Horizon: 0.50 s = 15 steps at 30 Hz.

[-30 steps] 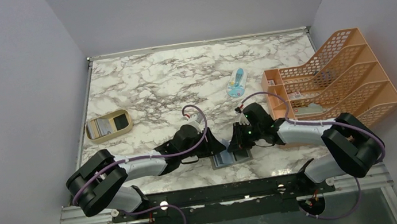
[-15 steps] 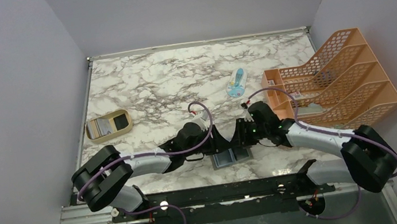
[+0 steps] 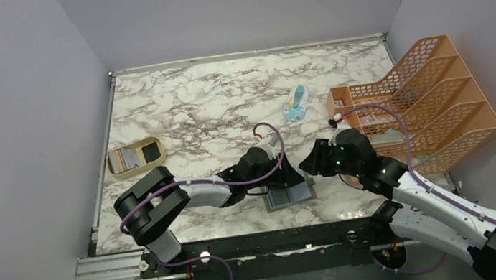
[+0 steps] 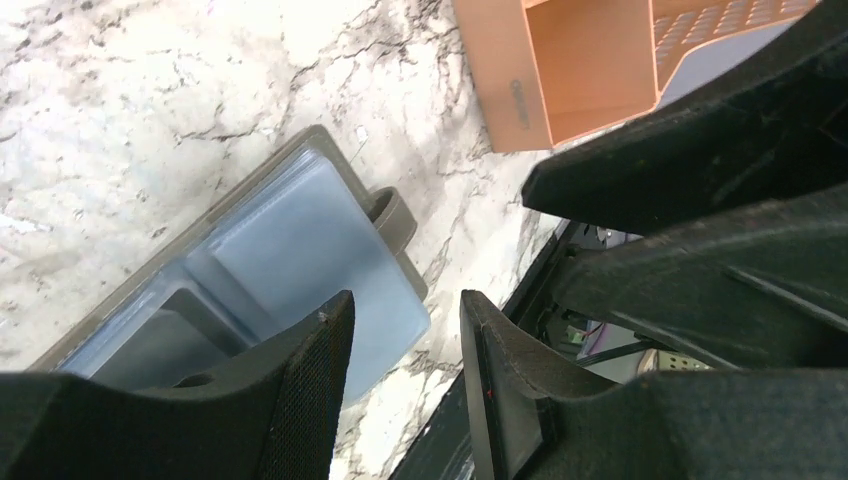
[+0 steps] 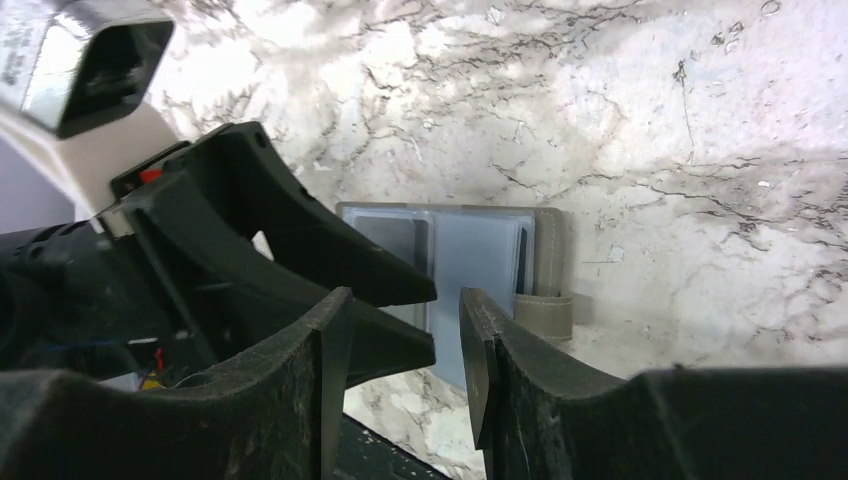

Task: Put the credit cards into the card holder
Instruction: Turn over the card slot in the card holder.

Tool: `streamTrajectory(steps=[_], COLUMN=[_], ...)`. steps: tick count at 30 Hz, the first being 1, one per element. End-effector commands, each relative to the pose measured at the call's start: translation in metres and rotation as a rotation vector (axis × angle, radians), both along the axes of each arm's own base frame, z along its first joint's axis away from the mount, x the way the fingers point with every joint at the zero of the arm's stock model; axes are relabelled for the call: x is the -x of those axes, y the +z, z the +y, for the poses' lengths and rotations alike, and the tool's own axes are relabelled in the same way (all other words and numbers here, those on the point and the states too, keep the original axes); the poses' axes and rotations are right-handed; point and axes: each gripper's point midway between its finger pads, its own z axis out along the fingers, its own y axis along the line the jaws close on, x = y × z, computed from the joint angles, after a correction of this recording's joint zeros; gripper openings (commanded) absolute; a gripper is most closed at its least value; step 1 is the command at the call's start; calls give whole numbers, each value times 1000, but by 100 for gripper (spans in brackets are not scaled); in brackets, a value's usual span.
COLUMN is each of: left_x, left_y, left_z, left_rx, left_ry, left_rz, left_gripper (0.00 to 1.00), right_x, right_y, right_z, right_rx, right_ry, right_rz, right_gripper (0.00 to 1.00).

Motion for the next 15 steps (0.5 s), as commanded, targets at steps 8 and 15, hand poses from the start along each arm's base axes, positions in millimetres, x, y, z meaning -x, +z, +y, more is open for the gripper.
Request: streamTrajectory(steps=[8,15], left_x=[-30,-80], left_y=[2,20], left_z=[10,75], left_rx=[-148,-508], left_ry=[57,194], left_rz=[-109,-259], left_gripper=[45,46], right_x=[15,28], right_y=[6,-15], right_z=[-2,21], right_rx=[-2,-45], right_ry=[77,220], right_rz=[-40,25], right_gripper=[41,32])
